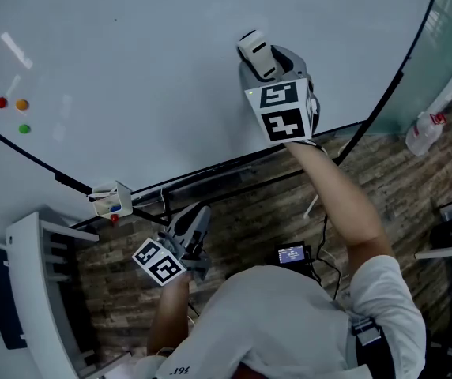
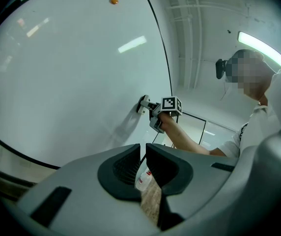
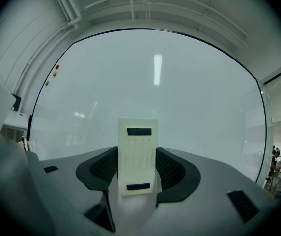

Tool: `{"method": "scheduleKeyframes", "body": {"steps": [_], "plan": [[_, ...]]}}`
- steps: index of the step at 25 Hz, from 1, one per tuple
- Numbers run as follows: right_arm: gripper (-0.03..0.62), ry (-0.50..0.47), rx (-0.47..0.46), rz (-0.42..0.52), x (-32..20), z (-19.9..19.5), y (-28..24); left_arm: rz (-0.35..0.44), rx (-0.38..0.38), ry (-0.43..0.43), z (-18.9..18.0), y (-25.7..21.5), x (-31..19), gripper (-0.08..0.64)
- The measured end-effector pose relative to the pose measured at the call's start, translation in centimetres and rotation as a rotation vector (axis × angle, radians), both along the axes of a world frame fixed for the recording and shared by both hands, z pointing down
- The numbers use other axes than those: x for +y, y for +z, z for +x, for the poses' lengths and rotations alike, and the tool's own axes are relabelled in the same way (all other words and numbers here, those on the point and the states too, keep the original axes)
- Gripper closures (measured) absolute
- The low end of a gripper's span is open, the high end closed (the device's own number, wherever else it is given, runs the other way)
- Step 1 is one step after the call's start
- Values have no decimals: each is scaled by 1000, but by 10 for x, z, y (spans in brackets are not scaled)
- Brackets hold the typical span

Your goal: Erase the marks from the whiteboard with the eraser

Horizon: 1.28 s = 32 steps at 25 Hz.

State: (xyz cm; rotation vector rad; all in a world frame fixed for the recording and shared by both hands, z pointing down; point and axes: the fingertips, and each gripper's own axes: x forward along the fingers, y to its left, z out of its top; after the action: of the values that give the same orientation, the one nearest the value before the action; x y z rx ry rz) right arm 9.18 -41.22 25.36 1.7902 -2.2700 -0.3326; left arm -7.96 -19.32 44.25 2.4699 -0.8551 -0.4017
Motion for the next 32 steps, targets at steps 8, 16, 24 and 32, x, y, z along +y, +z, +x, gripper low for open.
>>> {"method": "scheduleKeyframes", "body": {"steps": [8, 16, 24, 32], "plan": [[336, 14, 6, -11, -5, 33, 0, 0, -2, 10, 14, -1, -5, 523], [336, 28, 17, -6, -6, 52, 1, 1, 0, -12, 13, -1, -5, 523], [336, 71, 2, -12, -11, 70, 3, 4, 1, -32, 0, -2, -5, 523], [336, 137, -21, -25, -16, 109, 6, 0, -2, -26, -1, 0, -3, 523]]}}
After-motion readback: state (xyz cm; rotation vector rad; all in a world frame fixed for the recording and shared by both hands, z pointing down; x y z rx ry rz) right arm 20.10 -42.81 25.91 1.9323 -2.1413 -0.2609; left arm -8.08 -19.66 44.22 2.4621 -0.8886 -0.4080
